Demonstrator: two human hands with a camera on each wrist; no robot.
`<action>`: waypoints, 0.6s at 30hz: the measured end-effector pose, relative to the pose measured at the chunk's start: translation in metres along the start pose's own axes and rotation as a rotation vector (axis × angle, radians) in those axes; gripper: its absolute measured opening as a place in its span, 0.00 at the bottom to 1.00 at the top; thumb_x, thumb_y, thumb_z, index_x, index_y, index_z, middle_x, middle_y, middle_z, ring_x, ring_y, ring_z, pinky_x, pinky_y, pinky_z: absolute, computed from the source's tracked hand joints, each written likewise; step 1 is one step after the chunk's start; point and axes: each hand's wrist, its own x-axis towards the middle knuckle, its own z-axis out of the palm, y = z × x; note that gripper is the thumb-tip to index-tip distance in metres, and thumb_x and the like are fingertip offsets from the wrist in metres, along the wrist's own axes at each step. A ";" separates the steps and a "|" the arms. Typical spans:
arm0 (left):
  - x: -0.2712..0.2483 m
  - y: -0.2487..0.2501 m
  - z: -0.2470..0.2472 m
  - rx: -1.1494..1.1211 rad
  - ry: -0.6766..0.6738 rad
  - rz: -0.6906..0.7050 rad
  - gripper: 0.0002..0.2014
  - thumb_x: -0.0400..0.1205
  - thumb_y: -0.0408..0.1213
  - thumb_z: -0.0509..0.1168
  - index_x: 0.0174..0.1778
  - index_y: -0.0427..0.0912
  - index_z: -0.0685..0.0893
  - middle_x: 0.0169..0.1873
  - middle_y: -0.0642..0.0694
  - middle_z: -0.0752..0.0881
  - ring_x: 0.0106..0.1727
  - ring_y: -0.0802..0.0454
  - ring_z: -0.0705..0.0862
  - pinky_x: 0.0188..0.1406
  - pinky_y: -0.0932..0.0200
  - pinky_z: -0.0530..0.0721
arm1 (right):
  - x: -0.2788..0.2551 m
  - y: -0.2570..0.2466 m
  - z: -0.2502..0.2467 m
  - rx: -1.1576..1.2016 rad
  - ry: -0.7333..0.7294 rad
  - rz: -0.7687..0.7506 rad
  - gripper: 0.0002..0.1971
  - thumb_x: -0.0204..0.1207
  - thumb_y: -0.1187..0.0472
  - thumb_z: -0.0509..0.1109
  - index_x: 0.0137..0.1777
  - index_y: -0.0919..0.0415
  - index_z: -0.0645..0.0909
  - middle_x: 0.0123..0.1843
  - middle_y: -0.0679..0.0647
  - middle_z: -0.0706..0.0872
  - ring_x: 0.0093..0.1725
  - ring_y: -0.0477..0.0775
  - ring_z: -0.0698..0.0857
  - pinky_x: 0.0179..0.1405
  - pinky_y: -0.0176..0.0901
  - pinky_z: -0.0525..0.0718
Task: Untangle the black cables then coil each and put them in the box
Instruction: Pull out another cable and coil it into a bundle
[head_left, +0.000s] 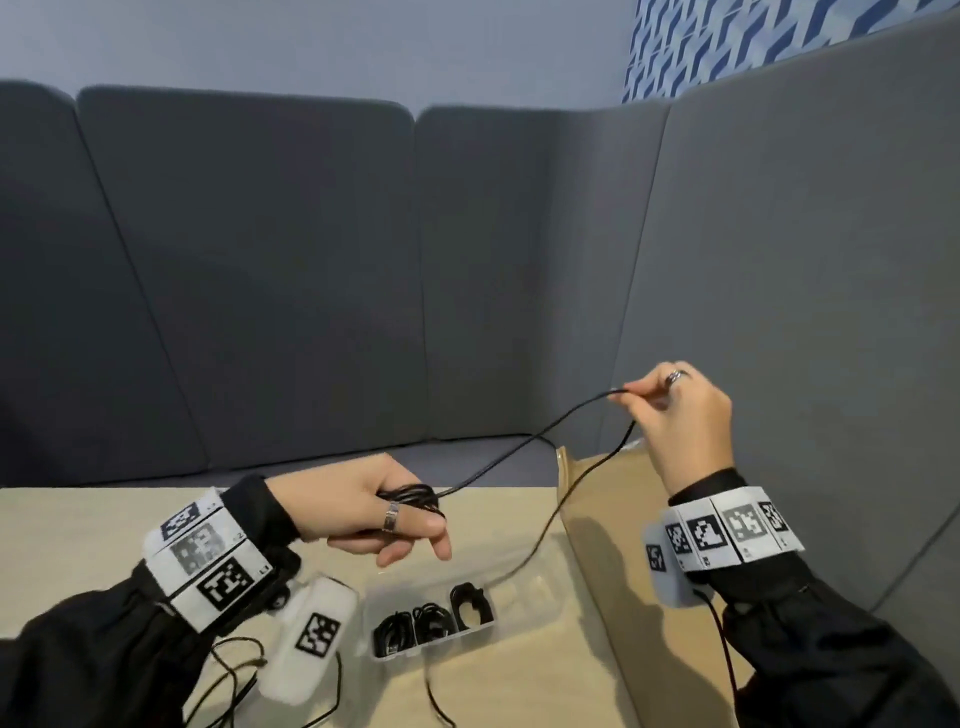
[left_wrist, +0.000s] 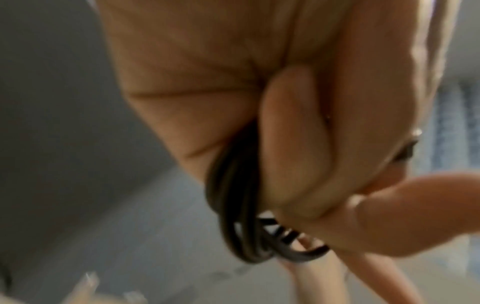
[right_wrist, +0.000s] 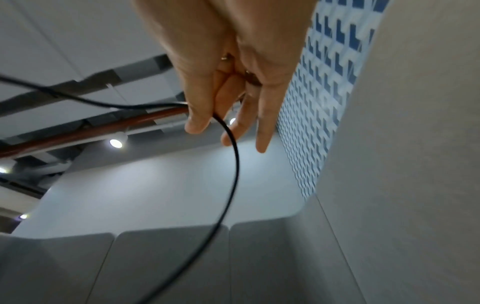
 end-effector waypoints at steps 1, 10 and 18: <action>0.004 0.000 0.006 -0.178 -0.110 0.105 0.17 0.79 0.48 0.66 0.48 0.36 0.88 0.20 0.48 0.81 0.12 0.63 0.68 0.19 0.73 0.71 | 0.002 -0.003 0.001 0.021 0.044 -0.039 0.10 0.66 0.65 0.79 0.32 0.61 0.79 0.36 0.54 0.81 0.33 0.52 0.80 0.38 0.22 0.75; 0.057 0.038 0.011 -0.926 0.628 0.598 0.19 0.77 0.37 0.59 0.61 0.34 0.82 0.54 0.39 0.89 0.56 0.44 0.88 0.54 0.56 0.87 | -0.095 -0.018 0.036 0.428 -0.639 -0.036 0.18 0.66 0.64 0.80 0.33 0.49 0.72 0.35 0.46 0.76 0.32 0.39 0.78 0.35 0.26 0.75; 0.075 -0.020 0.023 0.812 0.568 -0.017 0.25 0.86 0.49 0.51 0.77 0.42 0.64 0.59 0.46 0.85 0.54 0.53 0.85 0.60 0.57 0.78 | -0.100 -0.012 0.017 0.235 -1.010 -0.023 0.06 0.77 0.55 0.69 0.45 0.44 0.74 0.38 0.42 0.77 0.33 0.38 0.77 0.35 0.27 0.71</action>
